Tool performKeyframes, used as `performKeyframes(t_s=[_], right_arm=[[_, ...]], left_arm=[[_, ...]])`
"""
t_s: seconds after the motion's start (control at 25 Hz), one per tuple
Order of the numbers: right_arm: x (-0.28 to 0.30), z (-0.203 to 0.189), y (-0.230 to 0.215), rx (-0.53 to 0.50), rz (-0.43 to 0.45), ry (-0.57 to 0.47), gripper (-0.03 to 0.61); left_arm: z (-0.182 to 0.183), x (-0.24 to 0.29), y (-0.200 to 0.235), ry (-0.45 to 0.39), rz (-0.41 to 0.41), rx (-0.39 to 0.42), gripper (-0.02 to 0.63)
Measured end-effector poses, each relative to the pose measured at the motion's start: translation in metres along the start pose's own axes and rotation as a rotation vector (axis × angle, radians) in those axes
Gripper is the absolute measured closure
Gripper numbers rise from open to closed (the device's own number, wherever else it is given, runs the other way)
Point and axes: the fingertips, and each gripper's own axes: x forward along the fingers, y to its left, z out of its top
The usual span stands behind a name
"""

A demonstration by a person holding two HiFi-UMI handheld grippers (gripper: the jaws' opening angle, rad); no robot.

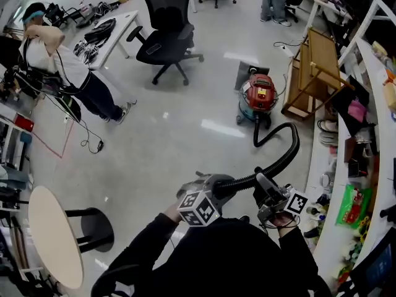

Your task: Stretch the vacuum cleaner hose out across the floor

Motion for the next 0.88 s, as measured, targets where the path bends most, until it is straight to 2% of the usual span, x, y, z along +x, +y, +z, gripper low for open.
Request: performKeyframes(t_s=[0.08, 0.16, 0.2, 0.28, 0.32, 0.4, 0.52, 0.68, 0.76, 0.88], right_arm=[[-0.052, -0.019, -0.007, -0.005, -0.036, 0.034, 0.308], [-0.109, -0.035, -0.025, -0.121, -0.161, 0.108, 0.308], [-0.137, -0.038, -0.036, -0.247, -0.259, 0.161, 0.31], [-0.187, -0.032, -0.049, -0.582, -0.464, 0.246, 0.31], [-0.206, -0.024, -0.049, -0.738, -0.537, 0.251, 0.31], [-0.23, -0.005, -0.033, -0.987, -0.627, 0.225, 0.31], [-0.238, 0.007, 0.005, -1.298, -0.659, 0.219, 0.308], [-0.223, -0.01, 0.022, -1.633, -0.647, 0.411, 0.302], [-0.217, -0.025, 0.018, -1.748, -0.642, 0.513, 0.298], [-0.209, -0.053, 0.01, -1.814, -0.627, 0.644, 0.298]], left_arm=[[0.004, 0.006, -0.021, 0.057, 0.003, 0.044, 0.463], [0.011, 0.014, -0.04, 0.097, 0.007, 0.085, 0.463], [0.016, 0.018, -0.048, 0.115, 0.006, 0.11, 0.463], [0.025, 0.024, -0.065, 0.155, -0.002, 0.163, 0.463], [0.027, 0.027, -0.073, 0.177, -0.008, 0.187, 0.463], [0.029, 0.033, -0.09, 0.215, -0.026, 0.228, 0.463], [0.036, 0.036, -0.111, 0.236, -0.057, 0.262, 0.463], [0.042, 0.029, -0.128, 0.233, -0.09, 0.31, 0.463], [0.04, 0.024, -0.139, 0.232, -0.102, 0.336, 0.463], [0.032, 0.009, -0.156, 0.219, -0.113, 0.366, 0.463]])
